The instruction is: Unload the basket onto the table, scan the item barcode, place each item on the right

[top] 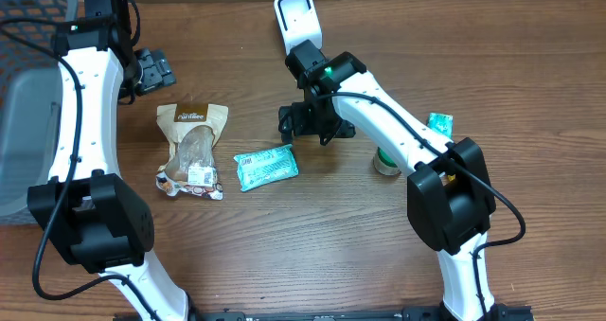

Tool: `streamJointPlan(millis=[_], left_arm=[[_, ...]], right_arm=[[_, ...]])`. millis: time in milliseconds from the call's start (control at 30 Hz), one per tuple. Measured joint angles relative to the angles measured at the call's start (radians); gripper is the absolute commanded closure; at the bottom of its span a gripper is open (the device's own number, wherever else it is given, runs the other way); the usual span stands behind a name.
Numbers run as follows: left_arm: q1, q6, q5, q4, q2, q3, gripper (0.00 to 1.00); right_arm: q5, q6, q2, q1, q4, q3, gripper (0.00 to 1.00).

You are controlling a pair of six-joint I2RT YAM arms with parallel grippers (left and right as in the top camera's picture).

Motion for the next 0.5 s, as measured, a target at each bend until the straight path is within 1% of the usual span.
streamJointPlan(millis=[500], left_arm=[[0.000,0.000,0.000,0.000,0.000,0.000,0.00]], right_arm=[[-0.017,0.000,0.000,-0.007,-0.006,0.003,0.00]])
